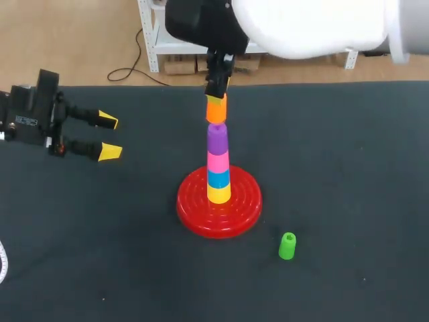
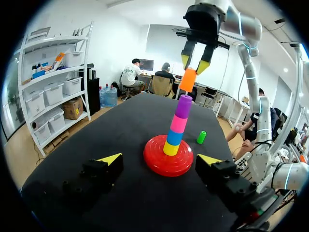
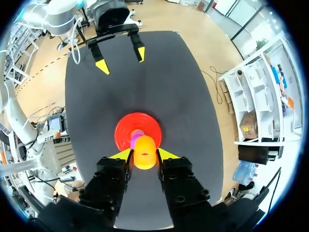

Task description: Pick up and stack the cylinders on the red base in this order: pink,purple,orange,green

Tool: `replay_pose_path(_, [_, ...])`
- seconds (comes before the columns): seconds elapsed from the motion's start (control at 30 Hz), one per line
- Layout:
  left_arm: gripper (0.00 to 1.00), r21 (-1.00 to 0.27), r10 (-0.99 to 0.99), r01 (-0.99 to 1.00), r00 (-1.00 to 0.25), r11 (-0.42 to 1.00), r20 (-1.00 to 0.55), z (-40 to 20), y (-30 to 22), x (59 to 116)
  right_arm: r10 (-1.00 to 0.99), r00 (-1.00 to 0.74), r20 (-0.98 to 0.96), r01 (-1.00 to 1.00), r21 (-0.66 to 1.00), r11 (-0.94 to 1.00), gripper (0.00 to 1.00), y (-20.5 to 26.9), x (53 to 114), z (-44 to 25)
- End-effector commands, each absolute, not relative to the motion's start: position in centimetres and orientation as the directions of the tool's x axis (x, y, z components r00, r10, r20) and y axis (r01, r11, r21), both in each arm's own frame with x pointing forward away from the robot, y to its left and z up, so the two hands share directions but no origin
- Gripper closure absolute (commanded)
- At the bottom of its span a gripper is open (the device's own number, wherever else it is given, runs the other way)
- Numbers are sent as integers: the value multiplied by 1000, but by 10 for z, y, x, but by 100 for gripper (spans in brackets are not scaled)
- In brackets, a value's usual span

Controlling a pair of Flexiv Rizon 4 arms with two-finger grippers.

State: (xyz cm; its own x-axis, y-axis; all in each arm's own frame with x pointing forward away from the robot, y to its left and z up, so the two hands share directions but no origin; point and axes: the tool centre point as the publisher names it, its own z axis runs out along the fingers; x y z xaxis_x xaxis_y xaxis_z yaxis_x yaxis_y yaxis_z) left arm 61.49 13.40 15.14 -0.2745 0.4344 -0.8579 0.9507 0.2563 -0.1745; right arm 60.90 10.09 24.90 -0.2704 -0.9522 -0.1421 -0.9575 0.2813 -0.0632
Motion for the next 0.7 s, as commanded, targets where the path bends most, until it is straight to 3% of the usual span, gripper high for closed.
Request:
replay_pose_path(0.03, [0, -172, 432, 951, -272, 256, -860, 150, 135, 614, -954, -270, -133, -957, -69, 280, 100, 104, 607, 244])
replay_pose_path(0.7, [0, -172, 432, 951, -272, 256, -860, 150, 135, 614, -961, -257, -100, -962, -73, 265, 100, 107, 608, 237])
